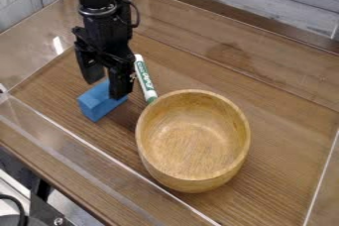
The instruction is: Put the blue block in the brown bowl
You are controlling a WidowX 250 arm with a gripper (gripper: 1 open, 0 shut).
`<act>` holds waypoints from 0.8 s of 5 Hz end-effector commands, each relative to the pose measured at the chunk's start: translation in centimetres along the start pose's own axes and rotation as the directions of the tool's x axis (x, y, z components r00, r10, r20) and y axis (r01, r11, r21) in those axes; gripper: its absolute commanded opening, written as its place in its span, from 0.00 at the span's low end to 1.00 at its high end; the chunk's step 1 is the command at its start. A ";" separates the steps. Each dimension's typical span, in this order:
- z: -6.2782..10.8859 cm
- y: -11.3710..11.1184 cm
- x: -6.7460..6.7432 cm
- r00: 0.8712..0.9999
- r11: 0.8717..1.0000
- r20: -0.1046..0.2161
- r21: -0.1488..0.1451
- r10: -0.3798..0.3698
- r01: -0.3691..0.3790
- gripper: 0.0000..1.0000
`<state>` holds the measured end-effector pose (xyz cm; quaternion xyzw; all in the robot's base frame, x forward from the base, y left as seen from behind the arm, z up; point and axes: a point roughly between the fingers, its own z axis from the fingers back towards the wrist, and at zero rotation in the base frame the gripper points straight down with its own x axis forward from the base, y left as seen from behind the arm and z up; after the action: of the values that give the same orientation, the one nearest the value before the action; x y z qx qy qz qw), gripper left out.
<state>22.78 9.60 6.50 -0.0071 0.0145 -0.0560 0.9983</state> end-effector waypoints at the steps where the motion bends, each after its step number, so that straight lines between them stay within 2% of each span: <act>1: 0.6 0.5 0.2 0.999 1.000 0.030 0.006 0.020 -0.021 1.00; 4: 0.5 0.1 0.2 0.999 0.999 0.035 -0.011 0.039 -0.038 1.00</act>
<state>22.63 9.33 6.25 -0.0196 0.0109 -0.0399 0.9990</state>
